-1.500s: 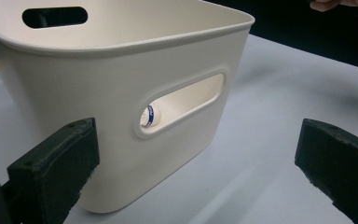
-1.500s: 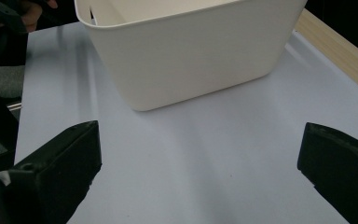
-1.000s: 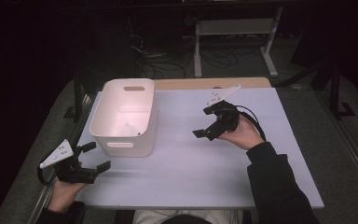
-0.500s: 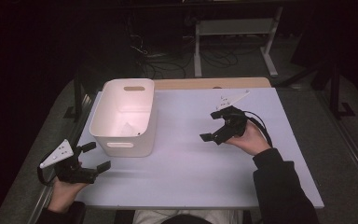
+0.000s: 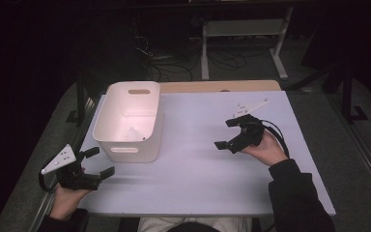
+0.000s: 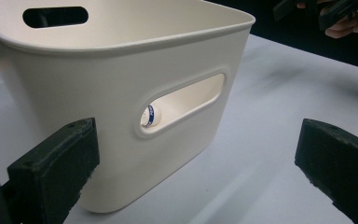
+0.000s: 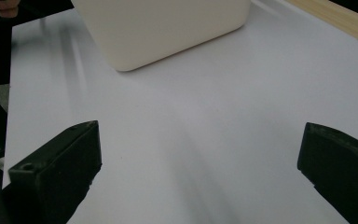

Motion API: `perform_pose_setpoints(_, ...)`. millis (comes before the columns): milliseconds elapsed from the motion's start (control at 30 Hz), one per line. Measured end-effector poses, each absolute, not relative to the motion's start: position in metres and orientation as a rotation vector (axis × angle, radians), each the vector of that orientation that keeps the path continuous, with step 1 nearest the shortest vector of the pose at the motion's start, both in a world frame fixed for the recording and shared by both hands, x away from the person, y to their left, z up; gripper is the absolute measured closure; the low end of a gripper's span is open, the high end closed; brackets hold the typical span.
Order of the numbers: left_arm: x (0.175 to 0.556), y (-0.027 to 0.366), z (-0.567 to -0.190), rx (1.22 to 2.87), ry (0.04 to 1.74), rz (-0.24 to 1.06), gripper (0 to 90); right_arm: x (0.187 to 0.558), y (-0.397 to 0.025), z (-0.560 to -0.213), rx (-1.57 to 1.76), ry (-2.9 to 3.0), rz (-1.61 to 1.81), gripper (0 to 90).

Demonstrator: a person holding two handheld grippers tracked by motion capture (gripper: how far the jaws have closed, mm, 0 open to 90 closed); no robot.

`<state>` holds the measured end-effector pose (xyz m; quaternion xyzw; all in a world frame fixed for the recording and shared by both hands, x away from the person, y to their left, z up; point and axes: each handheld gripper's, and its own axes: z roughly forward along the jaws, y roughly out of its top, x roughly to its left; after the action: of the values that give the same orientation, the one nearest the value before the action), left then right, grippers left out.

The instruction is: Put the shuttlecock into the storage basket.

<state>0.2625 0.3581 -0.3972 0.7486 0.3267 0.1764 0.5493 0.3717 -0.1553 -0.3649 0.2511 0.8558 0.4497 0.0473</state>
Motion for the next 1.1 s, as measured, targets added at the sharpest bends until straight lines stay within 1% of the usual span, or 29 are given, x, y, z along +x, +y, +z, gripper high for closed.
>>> perform_pose_setpoints(667,0.262,0.358,-0.397,1.77,0.774,0.417,0.0,0.36,-0.183,-0.379,0.851,2.564,1.391,0.0)
perform_pose_setpoints(1100,0.262,0.358,-0.397,1.77,0.774,0.419,0.0,0.346,-0.204,-0.393,0.923,2.533,1.388,0.0)
